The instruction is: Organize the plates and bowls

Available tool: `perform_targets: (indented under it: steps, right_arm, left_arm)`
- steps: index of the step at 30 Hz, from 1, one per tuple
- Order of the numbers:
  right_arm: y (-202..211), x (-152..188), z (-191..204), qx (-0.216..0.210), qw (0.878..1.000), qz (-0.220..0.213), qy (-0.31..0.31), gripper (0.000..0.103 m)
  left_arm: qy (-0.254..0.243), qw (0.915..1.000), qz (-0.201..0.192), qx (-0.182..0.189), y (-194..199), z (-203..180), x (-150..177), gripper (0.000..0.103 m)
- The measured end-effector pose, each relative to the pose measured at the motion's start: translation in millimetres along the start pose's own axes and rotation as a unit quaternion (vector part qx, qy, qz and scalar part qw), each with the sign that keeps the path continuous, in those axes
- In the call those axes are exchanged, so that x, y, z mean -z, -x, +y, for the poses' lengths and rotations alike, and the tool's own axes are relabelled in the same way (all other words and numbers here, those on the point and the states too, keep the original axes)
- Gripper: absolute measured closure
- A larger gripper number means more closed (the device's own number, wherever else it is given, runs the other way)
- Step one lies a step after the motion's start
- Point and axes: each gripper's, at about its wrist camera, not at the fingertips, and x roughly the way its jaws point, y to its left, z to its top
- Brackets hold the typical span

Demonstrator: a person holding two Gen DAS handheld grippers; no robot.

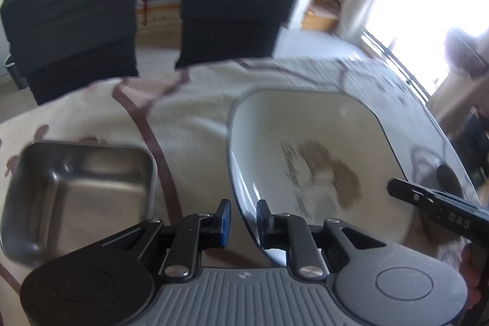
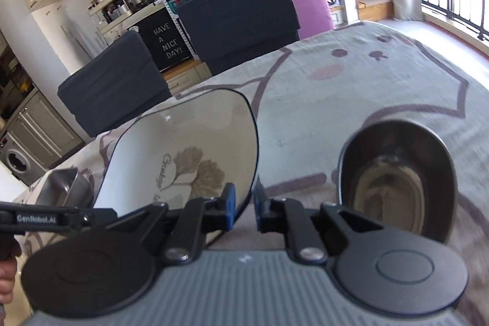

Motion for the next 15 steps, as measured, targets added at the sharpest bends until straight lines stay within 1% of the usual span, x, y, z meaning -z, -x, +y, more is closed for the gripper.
perform_targets:
  steps: [1,2,4,6,8,10,11,13,15]
  right_arm:
    - [-3,-3,-1,-0.002,1.0,-0.005,0.005,0.079]
    - [-7,-8,-2,0.0,1.0,-0.012,0.013,0.079]
    - [-16,-21,-4,0.005,1.0,-0.01,0.019,0.079]
    - [-28,-34,-11,-0.006,1.0,0.006,-0.001,0.079]
    - [-40,-44,-16,-0.024,0.999,0.022,-0.022,0.082]
    - [-52,-50,-19,-0.031,0.998,0.043,-0.021,0.087]
    - [-55,-51,-18,-0.036,0.998,0.049,-0.014,0.087]
    - [-57,-50,-16,-0.041,0.998,0.053,-0.004,0.09]
    - [-55,-48,-17,-0.036,0.998,0.05,0.008,0.09]
  left_arm:
    - [0.013,0.9999,0.004,0.005,-4,3,-3,0.087]
    - [0.027,0.9995,0.008,0.012,-8,6,-5,0.087]
    - [0.049,0.9985,0.011,0.021,-13,9,-9,0.087]
    - [0.068,0.9973,0.009,0.026,-17,13,-12,0.087]
    - [0.085,0.9959,0.008,0.028,-21,18,-15,0.093]
    - [0.104,0.9939,0.012,0.036,-24,23,-18,0.093]
    - [0.11,0.993,0.013,0.04,-26,25,-19,0.093]
    - [0.103,0.9936,0.012,0.044,-26,25,-19,0.094]
    - [0.092,0.9946,0.009,0.046,-24,24,-18,0.094]
